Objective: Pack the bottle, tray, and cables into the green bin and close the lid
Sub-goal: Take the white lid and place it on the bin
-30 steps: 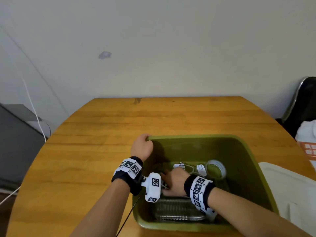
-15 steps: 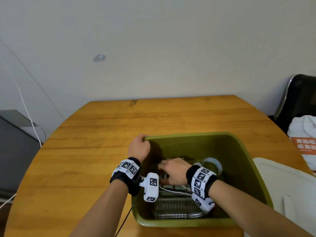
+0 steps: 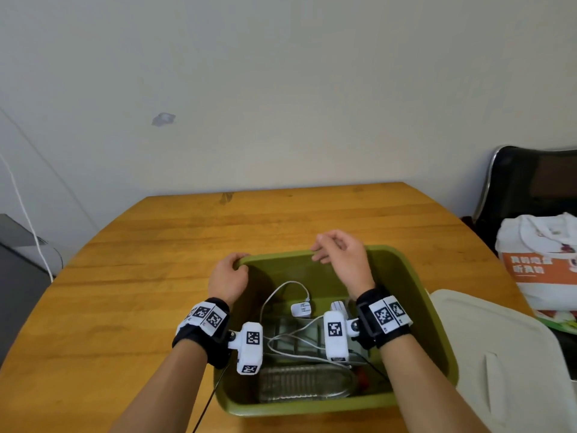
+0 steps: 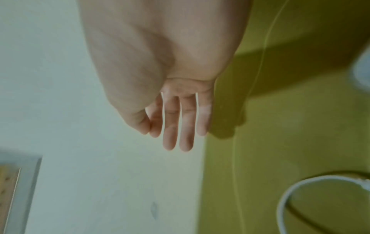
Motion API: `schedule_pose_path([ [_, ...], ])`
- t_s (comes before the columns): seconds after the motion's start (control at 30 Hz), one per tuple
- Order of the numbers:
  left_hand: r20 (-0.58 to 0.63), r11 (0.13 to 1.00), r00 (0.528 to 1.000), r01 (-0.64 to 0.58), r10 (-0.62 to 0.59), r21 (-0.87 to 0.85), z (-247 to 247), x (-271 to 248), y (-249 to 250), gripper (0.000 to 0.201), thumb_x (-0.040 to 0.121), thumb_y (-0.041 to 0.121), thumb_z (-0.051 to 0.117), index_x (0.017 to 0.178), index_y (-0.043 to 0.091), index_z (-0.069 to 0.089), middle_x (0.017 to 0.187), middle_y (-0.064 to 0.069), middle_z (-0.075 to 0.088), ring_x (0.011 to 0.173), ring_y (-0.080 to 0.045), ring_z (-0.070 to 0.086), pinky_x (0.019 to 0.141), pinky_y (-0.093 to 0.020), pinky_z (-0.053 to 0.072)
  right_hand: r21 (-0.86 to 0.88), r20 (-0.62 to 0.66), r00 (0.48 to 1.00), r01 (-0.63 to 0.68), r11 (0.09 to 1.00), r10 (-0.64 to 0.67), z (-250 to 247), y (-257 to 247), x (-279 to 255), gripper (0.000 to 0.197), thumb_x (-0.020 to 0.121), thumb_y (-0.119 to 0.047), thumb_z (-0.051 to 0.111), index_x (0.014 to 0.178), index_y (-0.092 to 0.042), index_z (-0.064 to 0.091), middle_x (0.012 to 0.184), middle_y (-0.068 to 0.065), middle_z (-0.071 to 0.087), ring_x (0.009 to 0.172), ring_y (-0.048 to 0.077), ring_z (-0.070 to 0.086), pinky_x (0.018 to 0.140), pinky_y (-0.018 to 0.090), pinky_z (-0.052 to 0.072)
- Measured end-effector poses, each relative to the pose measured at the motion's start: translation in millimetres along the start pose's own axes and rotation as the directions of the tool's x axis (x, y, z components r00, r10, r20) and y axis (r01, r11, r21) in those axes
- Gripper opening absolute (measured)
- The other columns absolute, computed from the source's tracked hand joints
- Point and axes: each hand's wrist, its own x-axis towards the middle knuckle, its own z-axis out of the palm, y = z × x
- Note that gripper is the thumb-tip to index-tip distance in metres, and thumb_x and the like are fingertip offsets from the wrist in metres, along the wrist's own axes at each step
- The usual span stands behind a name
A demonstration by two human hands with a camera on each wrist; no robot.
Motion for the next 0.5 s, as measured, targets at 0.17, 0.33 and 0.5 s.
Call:
schedule_pose_path([
  [0.17,0.03,1.0,0.999,-0.024,0.024,0.015,-4,-5,7,0.033,0.095,0.007,0.048,0.119,0.02,0.066,0.097,-0.008,0.072,0.06,-0.025,0.057,0.052,-0.029,0.044,0.251,-0.268,0.959,-0.028,0.968,0.098,-34,-3,-13,0.018,0.098,-0.021,0.056,0.105,-0.008,0.066,0.087,0.004,0.073,0.07,0.016,0.067,0.07,0.03,0.055],
  [0.33,-0.036,0.988,0.987,-0.155,0.155,0.002,-8,-28,21,0.036,0.096,0.006,0.051,0.13,0.016,0.06,0.134,-0.003,0.058,0.111,-0.017,0.058,0.095,-0.032,0.049,0.274,-0.383,0.92,0.025,0.961,0.085,-69,-7,-37,0.012,0.099,-0.019,0.056,0.091,-0.015,0.064,0.08,0.003,0.07,0.063,0.014,0.062,0.061,0.027,0.051],
  [0.5,-0.084,0.958,0.995,-0.067,0.045,-0.279,-8,-45,21,0.032,0.096,0.006,0.049,0.122,0.017,0.064,0.13,-0.004,0.061,0.116,-0.018,0.055,0.097,-0.03,0.042,0.391,-0.569,0.799,0.055,0.919,0.195,-109,-11,-77,0.013,0.097,-0.022,0.058,0.088,-0.015,0.065,0.075,0.004,0.068,0.056,0.014,0.058,0.052,0.025,0.046],
])
